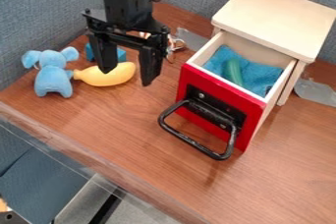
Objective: Close the drawer
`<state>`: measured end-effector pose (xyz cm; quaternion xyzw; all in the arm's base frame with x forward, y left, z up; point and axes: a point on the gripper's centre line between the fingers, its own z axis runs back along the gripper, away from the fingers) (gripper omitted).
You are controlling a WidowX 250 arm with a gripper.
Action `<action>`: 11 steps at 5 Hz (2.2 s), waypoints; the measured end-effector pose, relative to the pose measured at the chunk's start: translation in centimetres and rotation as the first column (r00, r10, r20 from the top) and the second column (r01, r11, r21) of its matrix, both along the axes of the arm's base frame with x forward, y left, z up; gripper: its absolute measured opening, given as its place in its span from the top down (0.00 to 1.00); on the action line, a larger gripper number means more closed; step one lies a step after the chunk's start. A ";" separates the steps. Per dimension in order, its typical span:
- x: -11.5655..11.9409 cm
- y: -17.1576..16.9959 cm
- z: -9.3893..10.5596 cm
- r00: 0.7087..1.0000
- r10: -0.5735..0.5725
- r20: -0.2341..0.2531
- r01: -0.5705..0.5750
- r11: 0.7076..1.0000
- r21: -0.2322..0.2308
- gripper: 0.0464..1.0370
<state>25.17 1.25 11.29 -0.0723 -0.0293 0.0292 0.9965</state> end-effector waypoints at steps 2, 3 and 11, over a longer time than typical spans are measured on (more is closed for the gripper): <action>-0.9 -4.7 -2.2 0.990 -0.139 -0.019 0.140 0.987 0.078 0.04; -1.0 -6.9 -3.5 0.979 -0.203 0.017 0.199 0.971 0.134 0.04; 8.8 -6.9 -8.0 0.995 -0.071 0.071 0.065 0.995 0.080 0.04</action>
